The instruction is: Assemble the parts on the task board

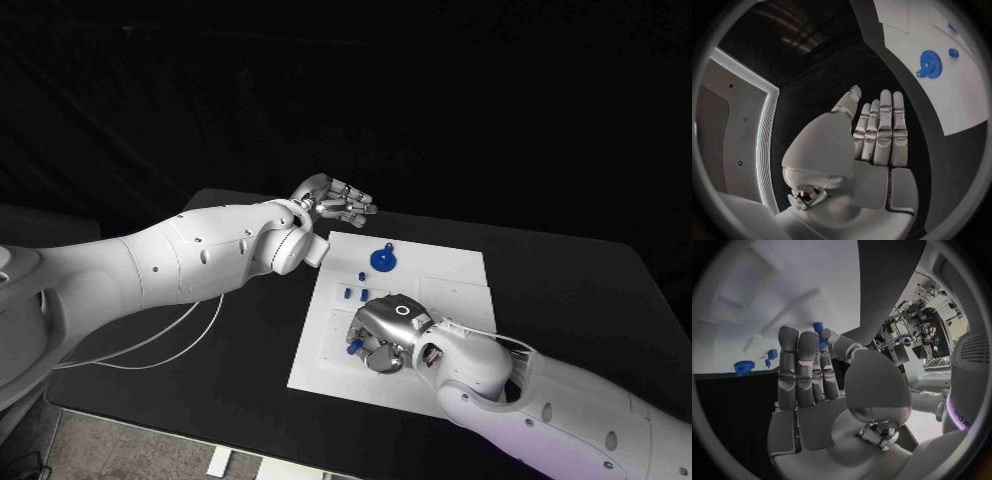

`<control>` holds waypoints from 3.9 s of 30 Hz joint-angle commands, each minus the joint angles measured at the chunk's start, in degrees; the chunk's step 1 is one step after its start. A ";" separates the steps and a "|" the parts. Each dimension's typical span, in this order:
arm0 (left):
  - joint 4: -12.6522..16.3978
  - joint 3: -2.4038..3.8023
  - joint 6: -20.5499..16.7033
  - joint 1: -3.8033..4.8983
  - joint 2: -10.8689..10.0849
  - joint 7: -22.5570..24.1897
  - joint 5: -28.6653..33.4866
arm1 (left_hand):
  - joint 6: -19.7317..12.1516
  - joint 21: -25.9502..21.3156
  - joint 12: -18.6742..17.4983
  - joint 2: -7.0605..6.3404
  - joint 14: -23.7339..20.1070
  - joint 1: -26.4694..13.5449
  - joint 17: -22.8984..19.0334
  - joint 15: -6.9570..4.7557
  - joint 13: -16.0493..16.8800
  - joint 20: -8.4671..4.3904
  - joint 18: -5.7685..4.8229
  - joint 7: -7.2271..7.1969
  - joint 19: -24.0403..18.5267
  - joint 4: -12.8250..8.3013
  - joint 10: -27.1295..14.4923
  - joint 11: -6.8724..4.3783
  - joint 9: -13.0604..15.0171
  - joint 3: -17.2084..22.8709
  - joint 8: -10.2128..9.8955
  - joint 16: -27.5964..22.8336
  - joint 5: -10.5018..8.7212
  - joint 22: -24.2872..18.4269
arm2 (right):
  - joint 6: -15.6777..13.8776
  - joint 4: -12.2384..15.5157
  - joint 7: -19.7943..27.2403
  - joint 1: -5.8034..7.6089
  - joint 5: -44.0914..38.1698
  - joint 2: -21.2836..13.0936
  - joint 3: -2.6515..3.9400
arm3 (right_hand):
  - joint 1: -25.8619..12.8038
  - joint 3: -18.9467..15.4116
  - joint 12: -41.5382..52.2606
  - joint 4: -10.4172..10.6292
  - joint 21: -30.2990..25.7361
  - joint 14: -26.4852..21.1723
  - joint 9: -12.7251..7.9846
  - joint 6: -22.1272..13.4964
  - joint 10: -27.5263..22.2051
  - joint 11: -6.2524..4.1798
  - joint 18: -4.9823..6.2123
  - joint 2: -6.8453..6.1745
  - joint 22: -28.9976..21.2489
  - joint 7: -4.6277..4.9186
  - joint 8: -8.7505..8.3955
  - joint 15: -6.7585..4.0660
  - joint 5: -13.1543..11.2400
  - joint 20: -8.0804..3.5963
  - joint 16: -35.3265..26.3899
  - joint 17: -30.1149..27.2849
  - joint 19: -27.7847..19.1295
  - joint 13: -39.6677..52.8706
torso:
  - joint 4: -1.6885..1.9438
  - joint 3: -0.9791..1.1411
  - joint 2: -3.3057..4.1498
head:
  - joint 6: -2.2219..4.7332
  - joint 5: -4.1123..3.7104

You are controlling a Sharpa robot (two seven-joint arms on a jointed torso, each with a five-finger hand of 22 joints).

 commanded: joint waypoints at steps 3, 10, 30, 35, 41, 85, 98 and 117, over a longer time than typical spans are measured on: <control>0.12 0.06 0.53 0.06 0.02 0.41 0.33 | -0.33 0.24 0.04 0.43 -0.27 -0.28 0.01 0.07 0.03 0.13 -0.89 0.16 0.39 -0.07 -0.35 -0.13 0.02 0.09 -0.14 0.02 0.23 -0.05 | 2.55 -0.51 -1.09 -0.20 -2.91 0.39 -0.65 | 0.09 0.23 0.13 -0.11 -0.52 -0.16 0.08 0.32 0.72 -0.39 1.03 0.52 0.13 -0.03 0.41 -0.31 0.09 -0.11 -0.38 -0.06 0.52 0.06 | 0.07 0.01 0.02 | 0.06 0.00; 0.11 0.06 0.54 0.06 0.01 0.38 0.33 | -0.33 0.24 0.05 0.42 -0.30 -0.31 0.01 0.07 0.03 0.14 -0.89 0.16 0.41 -0.05 -0.36 -0.13 0.02 0.02 -0.13 0.02 0.21 -0.21 | 2.61 -0.55 -1.49 -0.18 -4.02 1.11 -0.93 | -0.07 0.45 0.13 -0.10 -1.02 -0.17 0.07 0.40 0.80 -0.40 1.07 0.36 0.28 -0.04 0.39 -0.33 0.11 -0.11 -0.47 -0.13 0.56 0.06 | 0.08 -0.02 0.05 | -0.08 0.08; 0.21 0.06 0.62 0.07 -0.09 0.22 0.33 | -0.29 0.24 0.04 0.48 -0.33 -0.33 0.01 0.09 0.03 0.15 -0.90 0.14 0.42 0.07 -0.36 -0.12 0.03 -0.02 -0.12 0.01 0.24 -0.35 | -0.55 -1.85 -1.31 -0.16 -2.48 2.01 -2.01 | -1.33 -2.50 -0.05 0.42 -3.55 -0.06 -0.20 -4.92 -5.01 1.45 1.42 -3.01 -0.05 1.22 0.11 1.34 0.10 1.29 -0.38 -0.79 0.62 -0.09 | -0.01 -0.02 -0.02 | -0.56 0.32; 0.24 0.06 0.64 0.07 -0.17 0.15 0.33 | -0.29 0.24 0.04 0.48 -0.33 -0.33 0.01 0.09 0.03 0.15 -0.90 0.14 0.42 0.07 -0.36 -0.12 0.03 -0.02 -0.12 0.01 0.24 -0.35 | -1.61 -1.94 -1.18 -0.16 -1.78 1.80 -2.05 | -1.25 -5.16 0.04 1.26 -4.61 -0.03 -0.15 -6.94 -7.65 2.25 2.08 -4.32 -0.90 1.68 0.27 2.05 0.21 2.21 -0.66 -1.35 0.83 -0.06 | -0.04 0.03 0.00 | -0.62 0.33; 0.26 0.06 0.63 0.07 -0.25 0.10 0.33 | -0.40 0.23 0.04 0.40 -0.35 -0.24 0.02 0.10 0.03 0.16 -0.89 0.17 0.45 0.12 -0.46 -0.10 0.03 -0.09 -0.12 0.01 0.20 -0.48 | -3.10 -1.81 -1.15 -0.16 -1.35 1.71 -2.06 | -0.55 -8.72 0.08 2.16 -5.72 -0.01 -0.14 -7.86 -9.77 2.76 2.63 -5.03 -1.88 1.86 0.30 2.33 0.16 2.57 -0.62 -2.07 1.54 -0.05 | 0.01 0.07 0.02 | -0.58 0.22; 2.43 -0.13 0.52 0.01 -3.47 1.98 0.84 | -0.33 0.22 0.05 0.31 -0.23 -0.43 0.10 0.07 0.04 0.16 -0.94 0.14 0.59 0.47 -0.27 -0.15 0.03 -0.49 -0.12 0.07 0.19 -0.92 | -1.77 7.32 -7.36 1.30 38.09 -20.87 7.46 | -2.91 -19.98 40.80 11.53 8.72 -2.05 1.49 -3.56 -3.94 -4.09 -1.51 -2.00 5.72 -1.49 0.44 -2.44 3.32 -2.11 8.42 9.32 2.47 44.01 | -1.38 0.17 -0.56 | 0.51 -3.95; 4.84 -0.30 2.00 -0.47 -5.50 5.25 2.69 | -0.57 -0.23 0.06 0.33 -2.37 -1.50 -0.26 0.87 0.05 1.04 -1.40 0.10 -0.97 1.58 0.25 -0.13 0.03 -1.85 -0.13 -0.52 0.19 -3.90 | 6.25 8.38 -21.45 1.32 46.77 -24.63 7.59 | -7.48 -17.04 58.98 18.08 14.76 -0.94 6.00 -4.39 0.30 -3.85 -0.84 -3.24 10.78 -1.52 0.37 -2.13 0.56 -1.76 13.33 23.48 2.81 65.22 | -1.56 0.37 -0.67 | 0.45 -4.70; 5.75 -0.41 3.43 -0.72 -5.60 6.38 3.24 | 0.49 0.29 0.05 0.63 -6.75 -1.51 -1.56 2.22 0.04 2.47 -2.22 -0.39 -4.49 2.83 1.27 -0.40 0.03 -1.21 -0.11 -0.70 0.37 -15.35 | 10.53 6.95 -28.44 1.23 48.73 -21.44 4.74 | -11.07 -19.10 57.39 24.43 15.12 -0.63 3.20 -5.80 0.53 -3.63 -1.12 -5.25 12.20 -1.08 0.41 -2.08 0.11 -1.82 13.12 26.34 2.92 65.98 | -1.35 0.05 -0.62 | -0.08 -5.22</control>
